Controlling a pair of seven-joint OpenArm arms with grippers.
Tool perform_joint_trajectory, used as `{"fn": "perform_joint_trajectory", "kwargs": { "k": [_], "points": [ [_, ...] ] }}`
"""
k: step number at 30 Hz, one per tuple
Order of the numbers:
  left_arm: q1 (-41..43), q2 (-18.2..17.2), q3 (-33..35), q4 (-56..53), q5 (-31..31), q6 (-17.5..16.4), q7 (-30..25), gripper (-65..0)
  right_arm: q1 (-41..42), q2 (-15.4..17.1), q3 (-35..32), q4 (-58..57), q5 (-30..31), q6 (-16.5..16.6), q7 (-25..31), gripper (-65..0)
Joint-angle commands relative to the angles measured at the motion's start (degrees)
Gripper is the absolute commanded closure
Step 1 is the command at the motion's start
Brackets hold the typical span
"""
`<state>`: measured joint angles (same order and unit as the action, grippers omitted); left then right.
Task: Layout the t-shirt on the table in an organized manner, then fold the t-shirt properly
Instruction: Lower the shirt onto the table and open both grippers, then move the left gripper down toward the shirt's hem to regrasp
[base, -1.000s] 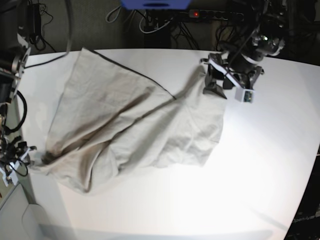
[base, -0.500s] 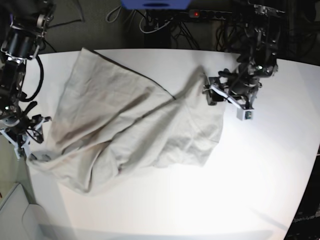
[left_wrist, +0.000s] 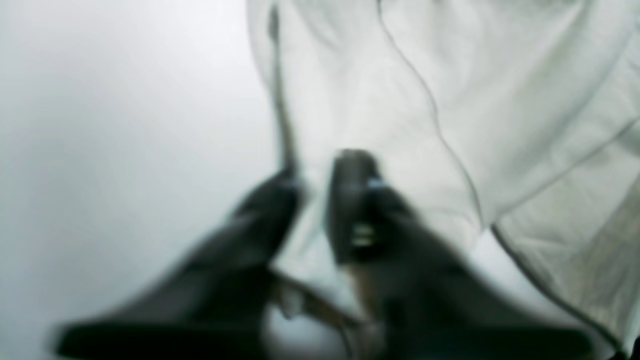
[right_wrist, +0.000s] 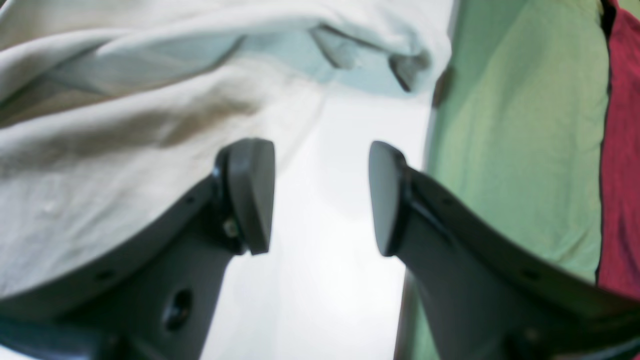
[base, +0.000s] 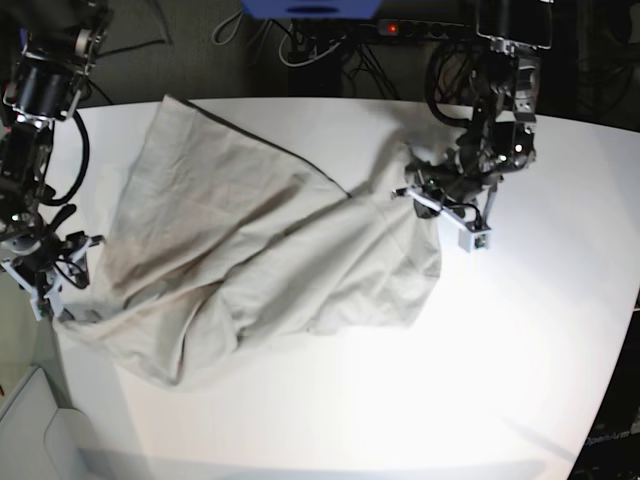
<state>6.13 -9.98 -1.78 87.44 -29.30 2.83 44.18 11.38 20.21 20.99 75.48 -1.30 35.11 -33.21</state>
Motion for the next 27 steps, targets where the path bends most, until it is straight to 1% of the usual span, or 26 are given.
{"fn": "perform_joint_trajectory", "kwargs": {
  "k": [1, 2, 3, 5, 6, 7, 8, 9, 10, 14, 16, 18, 22, 26, 27],
  "points": [
    [0.0, -0.4, -0.5, 1.8, 0.0, 0.1, 0.5, 0.0, 1.2, 1.2, 0.3, 1.1, 0.5, -0.3, 1.2, -30.9],
    [0.8, -0.7, -0.5, 3.2, 0.0, 0.2, 0.5, -2.5, 1.0, 1.1, 0.3, 1.2, 0.5, -0.3, 1.1, -30.9],
    [1.7, -0.8, -0.5, 4.7, 0.0, 0.4, 0.5, -2.7, 0.4, 0.7, 0.3, 1.2, 0.5, -0.3, 0.5, -30.8],
    [4.3, -1.0, -0.8, 8.4, 0.2, 0.6, 0.6, 0.0, -0.7, 0.4, 0.3, 1.7, 0.5, -0.3, -1.1, -30.7],
    [5.4, -1.1, -1.6, 10.4, 0.2, 0.6, 0.6, -0.1, -1.2, 0.3, 0.3, 2.2, 0.5, -0.2, -1.4, -30.7],
    [6.8, -1.3, -2.7, 12.3, 0.2, 0.6, 0.7, -0.5, -1.8, 0.1, 0.1, 2.8, 0.5, 0.4, -1.6, -30.6],
    [8.3, -1.5, -3.9, 14.1, 0.0, 0.6, 1.0, -0.4, -2.6, -0.6, 0.1, 3.3, 0.5, 1.8, -1.7, -30.6],
    [9.8, -1.4, -5.3, 16.4, 0.0, 0.6, 2.0, -0.3, -3.4, -1.4, 0.3, 4.2, 0.5, 4.1, -1.7, -30.6],
    [11.1, -1.4, -6.5, 18.5, 0.0, 0.6, 3.2, -0.3, -4.1, -1.9, 0.3, 5.1, 0.5, 4.9, -1.8, -30.6],
    [15.4, -1.2, -11.4, 26.5, -0.1, 0.2, 8.4, -0.3, -6.9, -3.7, 0.3, 7.3, 0.4, 4.9, -1.8, -30.6],
    [17.6, -1.1, -11.9, 28.8, -0.2, 0.1, 9.8, -0.3, -8.3, -4.4, 0.0, 7.7, 0.4, 4.9, -1.8, -30.6],
    [18.5, -1.7, -11.4, 28.7, -1.6, 0.1, 9.9, -0.2, -9.1, -5.5, 0.0, 7.8, 0.4, 4.9, -1.8, -30.6],
    [19.7, -1.7, -11.4, 28.7, -6.4, 0.1, 10.0, -0.3, -9.3, -7.0, -0.2, 7.6, 0.4, 4.9, -1.8, -30.6],
    [20.0, -1.8, -11.4, 28.7, -11.8, 0.0, 10.2, -0.7, -9.3, -7.3, -0.2, 7.6, 0.4, 4.9, -1.8, -30.6],
    [20.0, -2.3, -11.4, 28.7, -13.1, 0.0, 10.3, -1.8, -9.3, -7.3, -0.2, 7.6, 0.4, 4.9, -1.8, -30.6]
  ]
}}
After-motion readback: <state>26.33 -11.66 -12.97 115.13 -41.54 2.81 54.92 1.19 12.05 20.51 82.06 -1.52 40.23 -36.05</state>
